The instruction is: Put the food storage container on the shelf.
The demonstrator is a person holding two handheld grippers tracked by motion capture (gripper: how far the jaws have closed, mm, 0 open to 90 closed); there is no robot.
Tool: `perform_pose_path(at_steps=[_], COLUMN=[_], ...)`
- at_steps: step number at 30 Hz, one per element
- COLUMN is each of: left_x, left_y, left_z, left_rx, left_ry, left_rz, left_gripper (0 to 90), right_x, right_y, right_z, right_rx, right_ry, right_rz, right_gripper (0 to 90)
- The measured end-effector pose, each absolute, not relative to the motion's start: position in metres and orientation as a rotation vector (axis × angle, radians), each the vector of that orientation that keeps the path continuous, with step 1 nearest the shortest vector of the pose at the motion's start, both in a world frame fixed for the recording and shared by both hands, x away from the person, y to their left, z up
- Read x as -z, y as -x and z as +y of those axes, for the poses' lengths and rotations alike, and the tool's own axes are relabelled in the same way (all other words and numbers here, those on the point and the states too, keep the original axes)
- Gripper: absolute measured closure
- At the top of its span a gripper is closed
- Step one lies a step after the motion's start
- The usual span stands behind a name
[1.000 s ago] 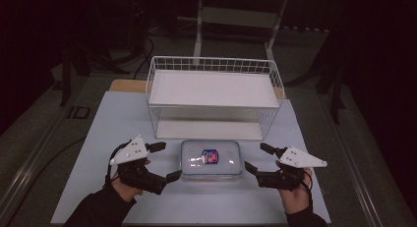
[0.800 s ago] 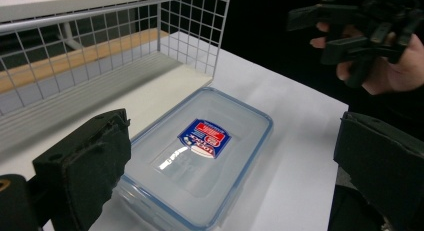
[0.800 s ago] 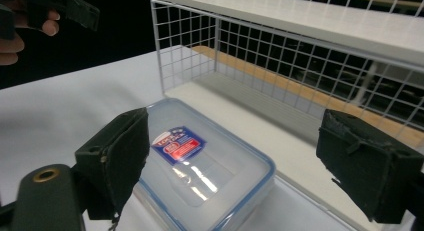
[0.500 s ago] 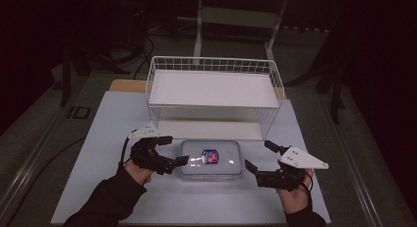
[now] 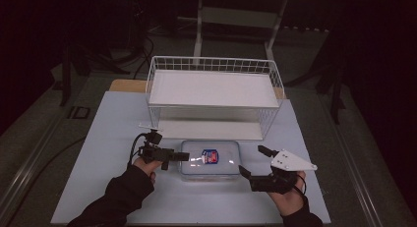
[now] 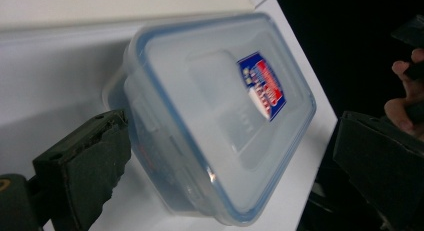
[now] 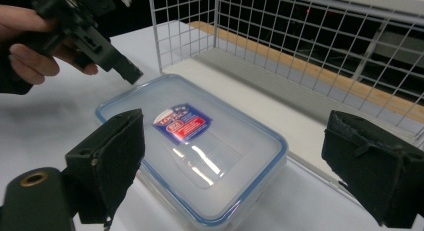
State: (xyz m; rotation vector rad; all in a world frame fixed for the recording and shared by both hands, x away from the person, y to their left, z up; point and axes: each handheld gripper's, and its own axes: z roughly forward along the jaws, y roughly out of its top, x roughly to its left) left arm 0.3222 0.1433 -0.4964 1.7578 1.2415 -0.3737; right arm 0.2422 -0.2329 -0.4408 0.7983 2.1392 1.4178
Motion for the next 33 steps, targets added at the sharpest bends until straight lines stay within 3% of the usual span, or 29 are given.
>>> perform_pose_path(at_steps=[9, 13, 17, 21, 32, 33], left_x=[0.523, 0.531, 0.536, 0.535, 0.531, 0.530], left_y=[-0.333, -0.333, -0.336, -0.337, -0.328, -0.327], left_z=[0.147, 0.147, 0.152, 0.157, 0.159, 0.159], left_rx=[0.517, 0.567, 0.646, 0.647, 0.610, 0.601], left_ry=[-1.729, -1.707, -1.642, -1.612, -1.652, -1.661], left_rz=[1.325, 1.336, 1.316, 1.315, 1.228, 1.217], left_gripper=[7.0, 18.8, 36.2, 48.0, 51.9, 52.4], right_x=[0.446, 0.447, 0.449, 0.451, 0.465, 0.467], right_y=[-0.243, -0.243, -0.244, -0.246, -0.262, -0.264], right_z=[-0.232, -0.233, -0.234, -0.236, -0.244, -0.245], right_rx=[-1.409, -1.403, -1.402, -1.403, -1.395, -1.395], right_ry=[-0.806, -0.813, -0.825, -0.851, -0.993, -1.018], right_rz=[2.168, 2.175, 2.184, 2.193, 2.284, 2.293], right_gripper=[10.0, 10.0, 10.0, 10.1, 10.8, 13.9])
